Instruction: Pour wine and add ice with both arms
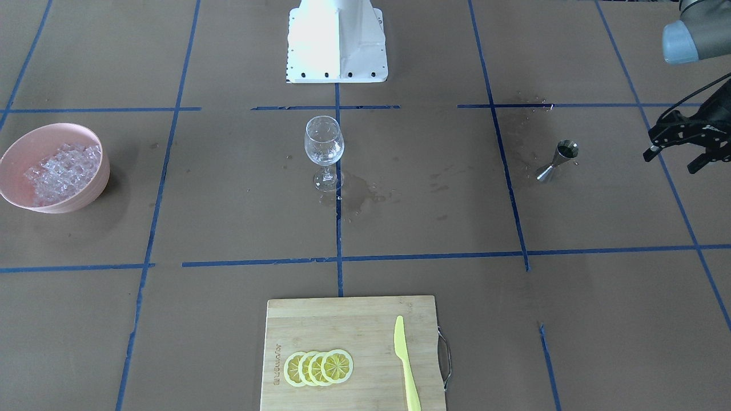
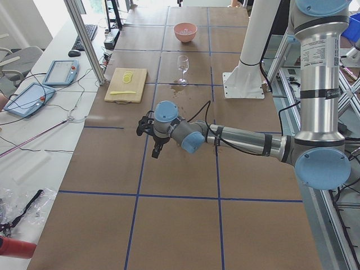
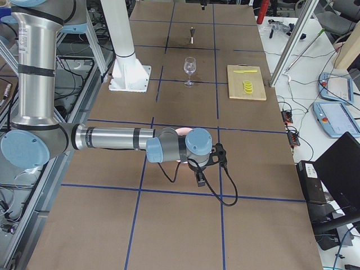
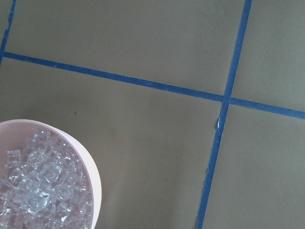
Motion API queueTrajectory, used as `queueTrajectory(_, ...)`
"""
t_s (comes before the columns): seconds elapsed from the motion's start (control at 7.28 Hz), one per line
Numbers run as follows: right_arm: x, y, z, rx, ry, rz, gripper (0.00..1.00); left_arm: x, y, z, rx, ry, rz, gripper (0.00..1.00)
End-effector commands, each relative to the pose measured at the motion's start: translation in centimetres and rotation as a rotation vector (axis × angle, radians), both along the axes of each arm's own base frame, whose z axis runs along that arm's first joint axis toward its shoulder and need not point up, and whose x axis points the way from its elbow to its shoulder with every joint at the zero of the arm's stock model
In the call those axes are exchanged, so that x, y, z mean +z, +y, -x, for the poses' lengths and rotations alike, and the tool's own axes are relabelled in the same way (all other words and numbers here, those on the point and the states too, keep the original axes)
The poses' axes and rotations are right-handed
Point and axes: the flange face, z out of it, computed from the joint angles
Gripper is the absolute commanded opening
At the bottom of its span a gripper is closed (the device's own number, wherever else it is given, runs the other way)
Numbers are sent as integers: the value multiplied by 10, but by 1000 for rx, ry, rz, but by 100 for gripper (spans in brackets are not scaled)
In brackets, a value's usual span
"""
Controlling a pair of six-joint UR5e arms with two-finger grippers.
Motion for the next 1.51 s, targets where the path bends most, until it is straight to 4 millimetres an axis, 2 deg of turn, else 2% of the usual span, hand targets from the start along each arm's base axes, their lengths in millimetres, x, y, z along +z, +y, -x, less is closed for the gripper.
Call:
queueTrajectory(0.0,-17,-2,3,54,-58,-7,100,-33,36,-21,9,9,-86,100)
queueTrajectory(0.14,-20,-2,9,55,-83,10,100,-34,55,-24,-57,24,-47,100)
queueTrajectory(0.27,-23,0,11,44,-122,14,100,-23,66,-48,-150,-20,-32,100)
queueTrajectory(0.41,-28,0,12,38,-143,11,100,-16,79,-79,-168,-55,-22,100)
queueTrajectory(0.55,-34,2,12,37,-146,0,100,-11,102,-93,-115,-60,5,100)
queueTrajectory(0.69,-37,6,12,37,-143,-6,100,-26,130,-91,-43,-27,29,100)
queueTrajectory(0.82,-37,6,12,37,-143,-6,100,-36,142,-91,-14,10,69,100)
queueTrajectory(0.96,-36,8,12,37,-146,-3,100,-33,162,-124,0,7,144,100)
queueTrajectory(1.1,-38,11,12,36,-146,-6,100,-28,175,-148,-96,-31,146,100)
queueTrajectory(1.37,-31,19,12,32,-161,12,100,-19,212,-200,-313,-34,161,100)
